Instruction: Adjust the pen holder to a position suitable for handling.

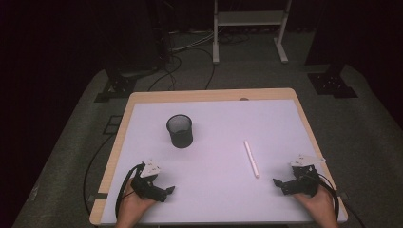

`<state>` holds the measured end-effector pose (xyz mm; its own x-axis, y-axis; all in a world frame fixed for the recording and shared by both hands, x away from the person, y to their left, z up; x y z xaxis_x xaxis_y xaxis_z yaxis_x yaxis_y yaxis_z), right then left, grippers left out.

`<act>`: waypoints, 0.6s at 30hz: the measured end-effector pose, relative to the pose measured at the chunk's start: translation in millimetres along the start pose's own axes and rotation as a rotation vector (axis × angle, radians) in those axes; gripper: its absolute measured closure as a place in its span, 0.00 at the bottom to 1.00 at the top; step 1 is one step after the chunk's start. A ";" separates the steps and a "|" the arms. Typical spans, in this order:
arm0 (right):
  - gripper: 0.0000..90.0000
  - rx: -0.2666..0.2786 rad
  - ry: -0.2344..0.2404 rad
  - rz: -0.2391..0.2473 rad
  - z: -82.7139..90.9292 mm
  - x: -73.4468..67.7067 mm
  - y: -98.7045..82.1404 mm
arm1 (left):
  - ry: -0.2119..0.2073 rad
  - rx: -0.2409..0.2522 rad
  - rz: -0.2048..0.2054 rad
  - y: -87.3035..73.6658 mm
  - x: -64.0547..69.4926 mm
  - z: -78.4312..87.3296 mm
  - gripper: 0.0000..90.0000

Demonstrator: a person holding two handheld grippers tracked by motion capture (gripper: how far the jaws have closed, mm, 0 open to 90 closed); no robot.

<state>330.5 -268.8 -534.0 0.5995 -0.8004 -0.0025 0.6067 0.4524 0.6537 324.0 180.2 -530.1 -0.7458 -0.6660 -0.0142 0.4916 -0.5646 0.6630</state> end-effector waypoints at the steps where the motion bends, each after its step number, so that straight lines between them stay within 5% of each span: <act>1: 0.01 0.000 0.000 0.000 0.0 0.0 0.0 | 0.000 0.000 0.000 0.0 0.0 0.0 0.00; 18: 0.01 0.003 -0.001 0.000 0.0 -0.1 -0.1 | -0.002 0.006 0.005 0.7 -0.7 1.3 0.00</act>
<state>330.4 -268.7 -534.0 0.5989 -0.8008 -0.0022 0.6056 0.4511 0.6556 324.3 180.9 -528.7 -0.7440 -0.6682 -0.0093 0.4928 -0.5580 0.6677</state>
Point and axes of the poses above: each handheld gripper's, and its own axes: z roughly backward along the jaws, y roughly out of its top, x roughly to its right, the point moved 7 cm from there along -z, roughly forward along the jaws, and after that the axes turned 4 degrees about -x, right-handed, at the moved point
